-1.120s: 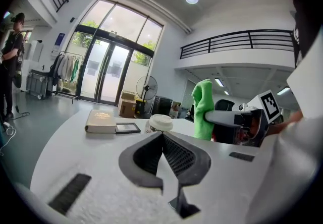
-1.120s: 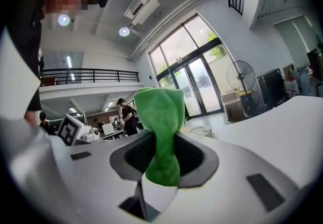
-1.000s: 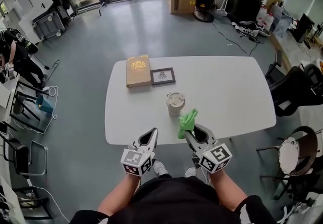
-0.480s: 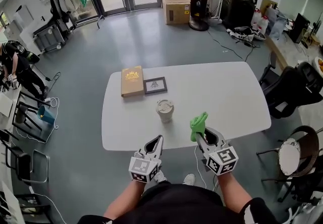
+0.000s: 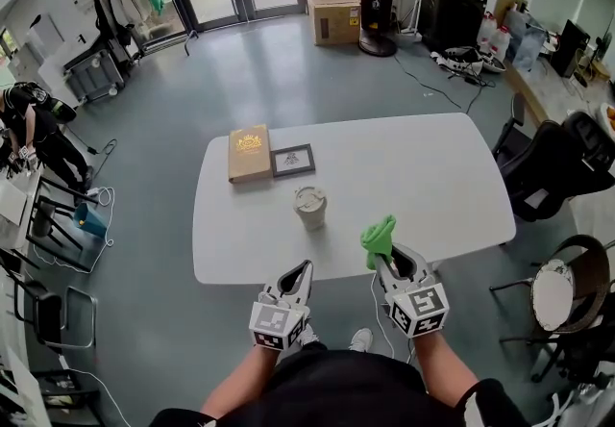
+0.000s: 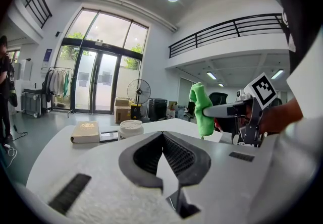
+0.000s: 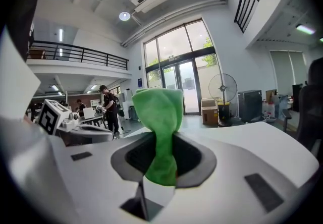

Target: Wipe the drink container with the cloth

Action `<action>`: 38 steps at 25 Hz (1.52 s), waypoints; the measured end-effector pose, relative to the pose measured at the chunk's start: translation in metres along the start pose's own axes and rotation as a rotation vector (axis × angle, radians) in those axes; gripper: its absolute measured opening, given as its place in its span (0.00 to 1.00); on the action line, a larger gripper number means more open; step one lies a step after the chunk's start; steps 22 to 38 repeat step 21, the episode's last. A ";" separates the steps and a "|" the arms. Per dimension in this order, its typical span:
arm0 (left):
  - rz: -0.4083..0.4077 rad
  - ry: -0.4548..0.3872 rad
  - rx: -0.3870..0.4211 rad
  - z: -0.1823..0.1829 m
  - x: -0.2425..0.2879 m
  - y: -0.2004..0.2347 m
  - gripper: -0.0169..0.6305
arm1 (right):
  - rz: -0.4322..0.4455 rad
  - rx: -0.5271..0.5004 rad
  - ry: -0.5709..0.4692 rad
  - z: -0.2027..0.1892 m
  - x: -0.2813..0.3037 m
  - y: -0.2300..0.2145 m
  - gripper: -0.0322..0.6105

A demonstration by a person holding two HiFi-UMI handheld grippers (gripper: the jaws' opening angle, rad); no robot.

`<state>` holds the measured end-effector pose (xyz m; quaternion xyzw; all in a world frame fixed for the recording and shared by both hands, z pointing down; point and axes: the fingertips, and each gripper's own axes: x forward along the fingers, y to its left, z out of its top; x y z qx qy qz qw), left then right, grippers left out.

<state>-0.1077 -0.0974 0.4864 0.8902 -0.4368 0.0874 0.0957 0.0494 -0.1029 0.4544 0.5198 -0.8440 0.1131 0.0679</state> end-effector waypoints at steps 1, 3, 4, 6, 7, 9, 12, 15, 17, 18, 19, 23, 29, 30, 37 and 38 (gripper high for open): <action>0.003 0.003 -0.001 -0.001 -0.001 0.000 0.04 | 0.000 0.000 -0.004 0.001 -0.001 0.001 0.21; 0.009 0.002 0.003 -0.002 -0.002 0.001 0.04 | -0.002 -0.005 -0.015 0.002 -0.001 0.001 0.21; 0.011 0.000 0.007 -0.001 -0.002 0.001 0.04 | -0.004 -0.009 -0.019 0.004 -0.001 0.001 0.21; 0.016 -0.006 0.013 0.004 -0.001 0.001 0.04 | -0.009 -0.012 -0.025 0.006 -0.001 -0.002 0.21; 0.021 -0.012 0.013 0.007 -0.001 0.001 0.04 | -0.011 -0.010 -0.029 0.008 -0.001 -0.003 0.21; 0.029 -0.023 0.013 0.014 0.000 0.002 0.04 | -0.011 -0.003 -0.040 0.012 0.001 -0.005 0.21; 0.030 -0.030 0.024 0.021 -0.001 0.003 0.04 | -0.011 -0.006 -0.054 0.018 0.002 -0.002 0.21; 0.033 -0.027 0.027 0.025 -0.002 0.003 0.04 | -0.006 -0.017 -0.053 0.021 0.003 0.000 0.21; 0.039 -0.027 0.029 0.026 -0.003 0.003 0.04 | -0.003 -0.007 -0.049 0.019 0.004 -0.001 0.21; 0.040 -0.028 0.030 0.026 -0.002 0.004 0.04 | -0.002 0.003 -0.047 0.018 0.004 -0.001 0.21; 0.040 -0.029 0.031 0.025 -0.002 0.004 0.04 | -0.003 0.013 -0.044 0.016 0.005 -0.002 0.21; 0.033 -0.030 0.033 0.023 -0.001 0.004 0.04 | -0.007 0.032 -0.039 0.012 0.005 -0.004 0.21; 0.033 -0.030 0.033 0.023 -0.001 0.004 0.04 | -0.007 0.032 -0.039 0.012 0.005 -0.004 0.21; 0.033 -0.030 0.033 0.023 -0.001 0.004 0.04 | -0.007 0.032 -0.039 0.012 0.005 -0.004 0.21; 0.033 -0.030 0.033 0.023 -0.001 0.004 0.04 | -0.007 0.032 -0.039 0.012 0.005 -0.004 0.21; 0.033 -0.030 0.033 0.023 -0.001 0.004 0.04 | -0.007 0.032 -0.039 0.012 0.005 -0.004 0.21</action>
